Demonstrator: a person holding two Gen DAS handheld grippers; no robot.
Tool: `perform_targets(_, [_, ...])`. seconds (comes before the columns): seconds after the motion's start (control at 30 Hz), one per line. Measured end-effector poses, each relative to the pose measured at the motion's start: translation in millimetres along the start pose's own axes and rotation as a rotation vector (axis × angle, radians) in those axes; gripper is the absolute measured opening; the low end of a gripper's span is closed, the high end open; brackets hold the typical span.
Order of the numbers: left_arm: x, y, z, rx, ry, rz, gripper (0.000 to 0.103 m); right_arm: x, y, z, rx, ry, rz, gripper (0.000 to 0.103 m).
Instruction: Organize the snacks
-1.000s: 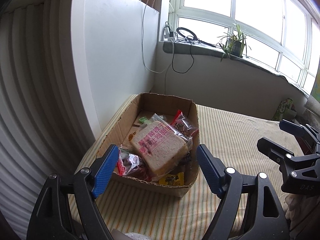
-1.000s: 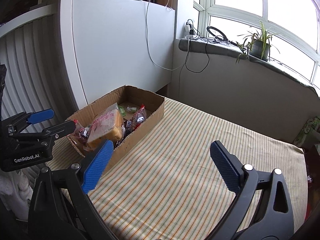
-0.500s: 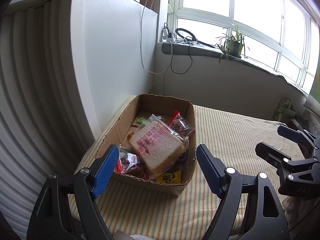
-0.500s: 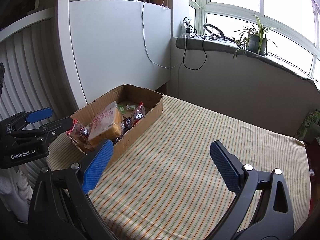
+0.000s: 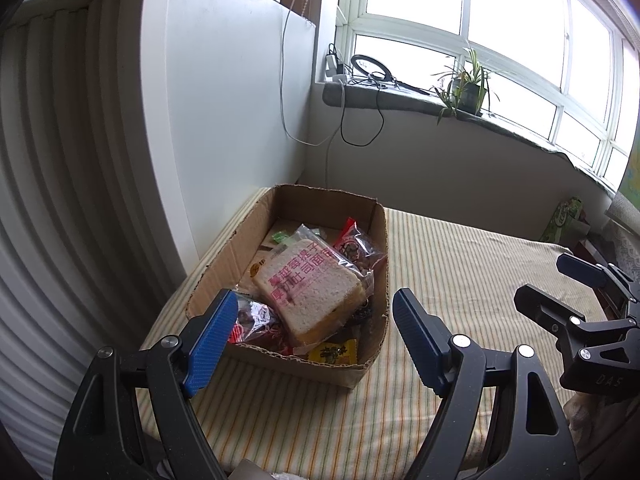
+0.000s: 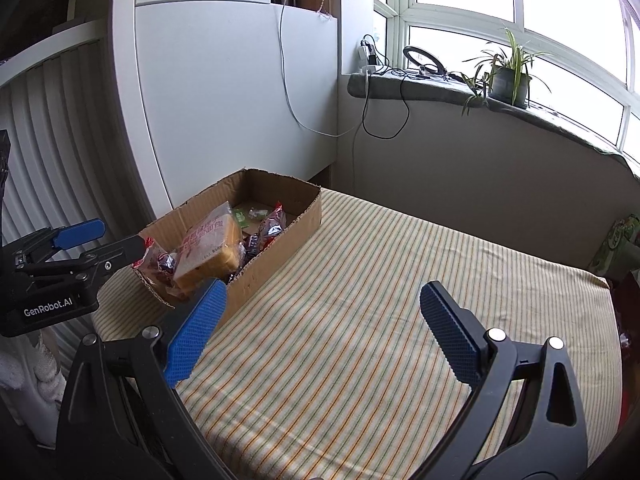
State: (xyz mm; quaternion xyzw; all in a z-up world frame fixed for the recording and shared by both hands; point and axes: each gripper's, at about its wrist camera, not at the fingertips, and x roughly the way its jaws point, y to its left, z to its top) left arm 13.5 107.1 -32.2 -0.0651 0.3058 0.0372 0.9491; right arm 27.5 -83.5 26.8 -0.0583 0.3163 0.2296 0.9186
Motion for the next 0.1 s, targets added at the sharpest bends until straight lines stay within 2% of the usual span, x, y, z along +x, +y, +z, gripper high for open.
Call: perform_targets(0.1, [0.9,-1.5,-1.0,0.008,0.003,0.001,0.080,0.4,-2.2,-0.6,0.003,-0.001,-0.004,0.099])
